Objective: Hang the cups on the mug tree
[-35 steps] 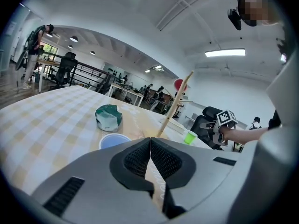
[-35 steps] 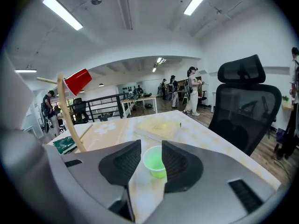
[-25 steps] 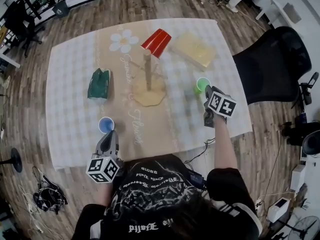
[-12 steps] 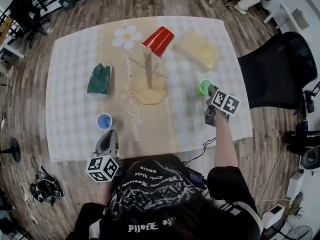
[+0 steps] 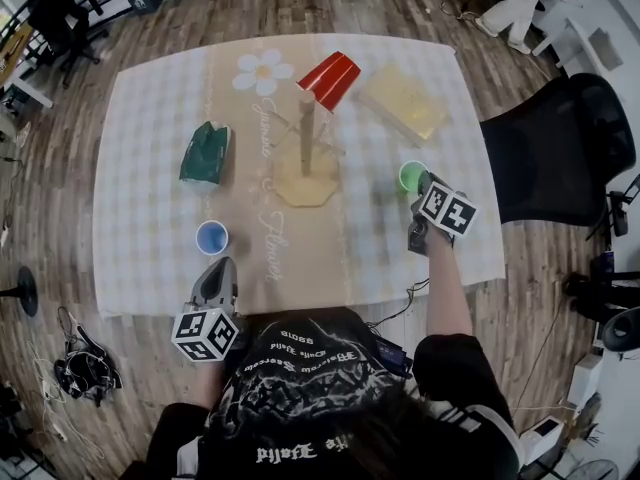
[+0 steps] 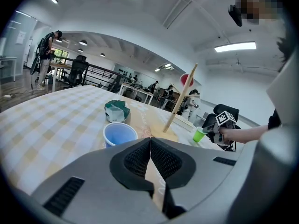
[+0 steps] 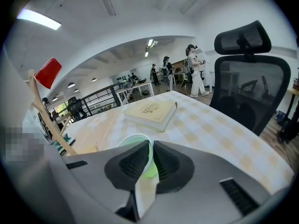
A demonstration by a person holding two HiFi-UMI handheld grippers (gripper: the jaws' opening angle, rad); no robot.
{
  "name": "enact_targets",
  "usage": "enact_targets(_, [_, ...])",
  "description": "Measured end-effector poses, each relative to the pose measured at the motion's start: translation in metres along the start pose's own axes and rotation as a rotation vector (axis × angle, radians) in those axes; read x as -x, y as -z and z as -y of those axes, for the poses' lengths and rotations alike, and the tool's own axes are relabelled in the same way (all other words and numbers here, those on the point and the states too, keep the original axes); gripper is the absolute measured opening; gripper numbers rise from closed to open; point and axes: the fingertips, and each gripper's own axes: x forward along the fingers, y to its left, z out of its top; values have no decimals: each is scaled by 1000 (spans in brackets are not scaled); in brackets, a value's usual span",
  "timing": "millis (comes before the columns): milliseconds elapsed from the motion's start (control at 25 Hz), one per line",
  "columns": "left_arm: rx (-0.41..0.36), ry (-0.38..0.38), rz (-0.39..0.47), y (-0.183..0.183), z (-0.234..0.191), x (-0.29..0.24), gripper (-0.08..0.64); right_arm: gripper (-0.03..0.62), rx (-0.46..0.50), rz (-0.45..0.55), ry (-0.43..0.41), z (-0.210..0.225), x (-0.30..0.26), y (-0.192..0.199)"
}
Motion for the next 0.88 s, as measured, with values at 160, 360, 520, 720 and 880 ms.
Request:
enact_targets(160, [4, 15, -5, -1, -8, 2, 20, 38, 30, 56, 31, -13, 18, -8])
enact_targets(360, [5, 49, -2, -12, -21, 8, 20, 38, 65, 117, 43, -44, 45, -16])
enact_targets(520, [11, 50, 6, -19, -38, 18, 21, 38, 113, 172, 50, -76, 70, -25])
enact_targets(720, [19, 49, 22, -24, -55, 27, 21, 38, 178, 243, 43, -117, 96, -37])
enact_targets(880, [24, 51, 23, -23, -65, 30, 20, 38, 208, 282, 37, -144, 110, -45])
